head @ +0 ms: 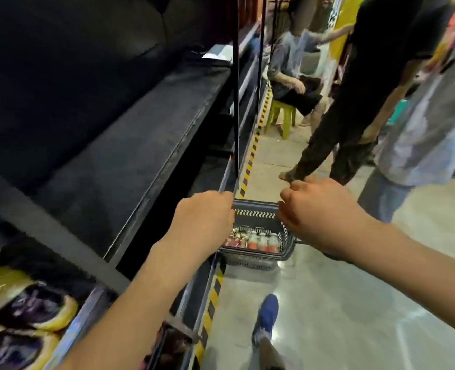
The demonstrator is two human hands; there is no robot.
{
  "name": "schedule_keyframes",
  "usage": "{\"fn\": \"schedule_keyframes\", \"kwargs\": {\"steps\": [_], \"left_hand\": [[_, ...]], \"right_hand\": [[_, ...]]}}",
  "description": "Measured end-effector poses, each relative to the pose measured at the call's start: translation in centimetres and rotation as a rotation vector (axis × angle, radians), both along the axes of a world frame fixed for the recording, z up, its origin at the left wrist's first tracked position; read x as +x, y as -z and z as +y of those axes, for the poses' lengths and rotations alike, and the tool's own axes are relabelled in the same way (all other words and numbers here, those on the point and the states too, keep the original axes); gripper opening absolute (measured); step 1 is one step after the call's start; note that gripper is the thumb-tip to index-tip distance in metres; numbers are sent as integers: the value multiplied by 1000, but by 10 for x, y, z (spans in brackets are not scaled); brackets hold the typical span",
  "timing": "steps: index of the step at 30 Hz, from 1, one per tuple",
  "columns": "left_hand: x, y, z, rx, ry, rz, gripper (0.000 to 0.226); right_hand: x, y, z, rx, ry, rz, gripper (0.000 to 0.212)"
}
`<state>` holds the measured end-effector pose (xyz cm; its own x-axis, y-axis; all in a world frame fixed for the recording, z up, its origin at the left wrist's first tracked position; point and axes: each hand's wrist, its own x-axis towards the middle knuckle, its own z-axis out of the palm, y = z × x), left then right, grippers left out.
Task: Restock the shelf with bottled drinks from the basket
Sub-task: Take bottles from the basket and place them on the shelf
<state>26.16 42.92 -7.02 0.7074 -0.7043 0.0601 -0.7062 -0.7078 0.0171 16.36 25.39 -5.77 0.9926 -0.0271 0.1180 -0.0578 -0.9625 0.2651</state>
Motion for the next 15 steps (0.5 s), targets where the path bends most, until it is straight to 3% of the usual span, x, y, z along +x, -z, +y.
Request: {"fn": "schedule_keyframes", "kwargs": {"steps": [7,15], "left_hand": [[131,101,-116,122,-134,370,22],[231,213,-201,331,-219,597,24]], "right_hand": [[110,78,-113,123,179,187,38],[217,187,-191,248,203,466,34]]}}
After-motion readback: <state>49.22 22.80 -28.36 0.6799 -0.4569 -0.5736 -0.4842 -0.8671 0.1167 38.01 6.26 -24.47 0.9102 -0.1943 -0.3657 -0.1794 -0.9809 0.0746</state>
